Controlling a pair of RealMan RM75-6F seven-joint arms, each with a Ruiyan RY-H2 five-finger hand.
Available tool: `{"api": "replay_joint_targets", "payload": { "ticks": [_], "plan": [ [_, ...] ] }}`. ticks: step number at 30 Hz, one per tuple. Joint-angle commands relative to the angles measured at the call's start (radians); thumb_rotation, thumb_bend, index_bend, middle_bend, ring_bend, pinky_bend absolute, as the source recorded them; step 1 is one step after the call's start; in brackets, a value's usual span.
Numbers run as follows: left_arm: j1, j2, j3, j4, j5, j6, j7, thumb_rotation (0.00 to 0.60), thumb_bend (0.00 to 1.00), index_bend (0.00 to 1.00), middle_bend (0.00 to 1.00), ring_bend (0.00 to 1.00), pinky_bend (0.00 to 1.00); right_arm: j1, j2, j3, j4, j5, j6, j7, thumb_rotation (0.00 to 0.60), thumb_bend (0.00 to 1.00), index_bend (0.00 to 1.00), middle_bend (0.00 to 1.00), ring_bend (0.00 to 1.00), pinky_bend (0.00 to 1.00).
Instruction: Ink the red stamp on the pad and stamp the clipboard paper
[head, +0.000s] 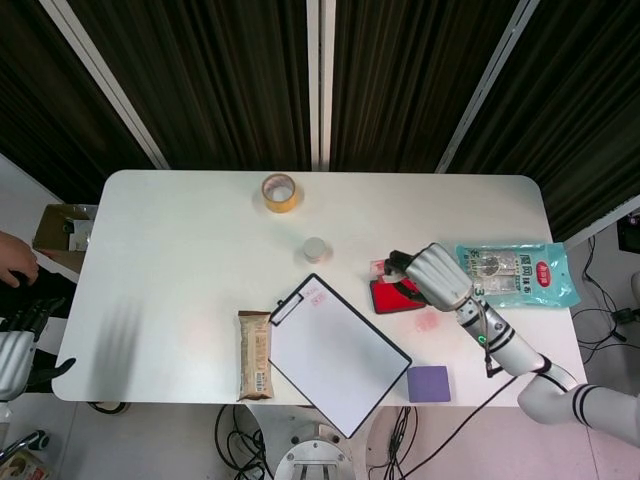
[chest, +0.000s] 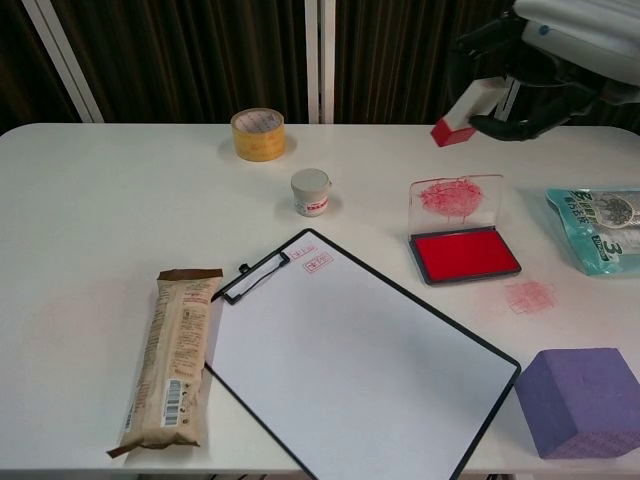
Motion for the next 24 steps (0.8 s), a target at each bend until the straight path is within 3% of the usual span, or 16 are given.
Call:
{"api": "replay_joint_targets", "payload": {
  "ticks": [1,6,12,24],
  "plan": [
    [-0.004,-0.002,0.0,-0.003,0.003,-0.003,0.004,0.6,0.0,0.14,0.16,0.13,0.25,-0.106,0.083,-0.067,-0.04,0.014,0.053,-0.018,0.6,0.43,1.0,0.93,0.93,1.0],
    [-0.014,-0.009,0.001,-0.007,0.011,-0.012,0.01,0.6,0.0,0.14,0.16,0.13,0.25,-0.198,0.108,-0.122,-0.021,0.039,0.041,-0.024,0.6,0.43,1.0,0.93,0.93,1.0],
    [-0.02,-0.013,0.004,-0.011,0.019,-0.017,0.015,0.6,0.0,0.14,0.16,0.13,0.25,-0.237,0.052,-0.151,0.05,0.032,-0.029,-0.013,0.6,0.43,1.0,0.93,0.93,1.0],
    [-0.015,-0.013,0.008,-0.003,0.013,-0.016,0.006,0.6,0.0,0.14,0.16,0.13,0.25,-0.213,-0.103,-0.123,0.185,0.007,-0.162,-0.051,0.6,0.43,1.0,0.93,0.93,1.0]
  ]
}}
